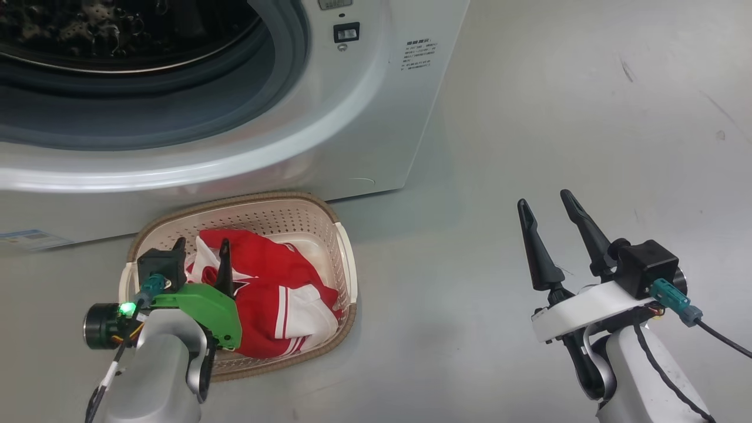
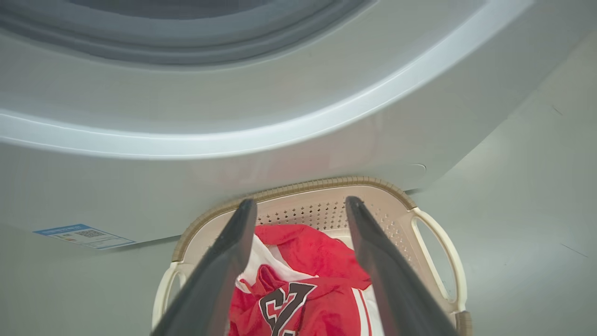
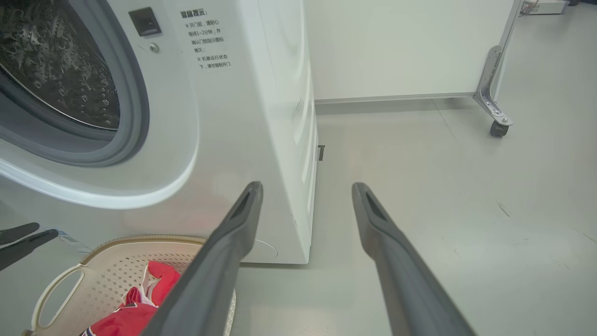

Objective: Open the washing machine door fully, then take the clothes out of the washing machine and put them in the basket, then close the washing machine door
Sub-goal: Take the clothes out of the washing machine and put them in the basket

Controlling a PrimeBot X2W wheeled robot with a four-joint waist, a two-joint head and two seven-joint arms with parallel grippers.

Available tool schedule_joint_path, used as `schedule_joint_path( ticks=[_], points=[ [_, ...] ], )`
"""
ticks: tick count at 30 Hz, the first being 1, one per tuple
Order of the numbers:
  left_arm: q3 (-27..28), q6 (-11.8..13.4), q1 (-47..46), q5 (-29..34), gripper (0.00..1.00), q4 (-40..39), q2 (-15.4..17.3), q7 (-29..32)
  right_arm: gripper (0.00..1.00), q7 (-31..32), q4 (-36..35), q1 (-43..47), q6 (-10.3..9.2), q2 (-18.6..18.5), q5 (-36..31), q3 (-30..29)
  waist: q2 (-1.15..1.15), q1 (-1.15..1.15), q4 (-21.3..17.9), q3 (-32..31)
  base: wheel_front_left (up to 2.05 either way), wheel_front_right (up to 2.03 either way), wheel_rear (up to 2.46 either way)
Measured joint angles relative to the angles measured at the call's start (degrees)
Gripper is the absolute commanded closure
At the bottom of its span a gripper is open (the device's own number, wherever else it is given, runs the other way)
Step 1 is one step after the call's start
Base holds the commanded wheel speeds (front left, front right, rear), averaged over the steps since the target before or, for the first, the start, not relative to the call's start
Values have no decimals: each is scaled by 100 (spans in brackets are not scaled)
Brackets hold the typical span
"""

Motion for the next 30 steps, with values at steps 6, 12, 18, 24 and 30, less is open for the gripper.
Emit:
schedule_joint_path(
  ticks=[6, 12, 18, 24, 30],
  points=[
    [78, 26, 65, -36, 0, -279, -13, -110, 0, -1, 87, 42, -1, -36, -4, -26, 0, 0, 124, -228, 0, 0, 0],
    [218, 103, 296, -33, 0, -658, -19, -118, 0, -1, 162, 185, -8, -77, -20, -53, 0, 0, 262, -503, 0, 0, 0],
    [294, 179, 553, 121, 0, -1392, 7, -118, 0, -1, 181, 332, -10, -107, -67, -43, 0, 0, 377, -825, 0, 0, 0],
    [307, 205, 889, 335, 0, -1964, 79, -116, 0, -1, 194, 502, -54, -123, -75, -49, 0, 0, 474, -1138, 0, 0, 0],
    [312, 237, 1322, 405, 0, -2409, 97, -116, 0, -1, 196, 636, -103, -131, -75, -68, 0, 0, 540, -1434, 0, 0, 0]
  ],
)
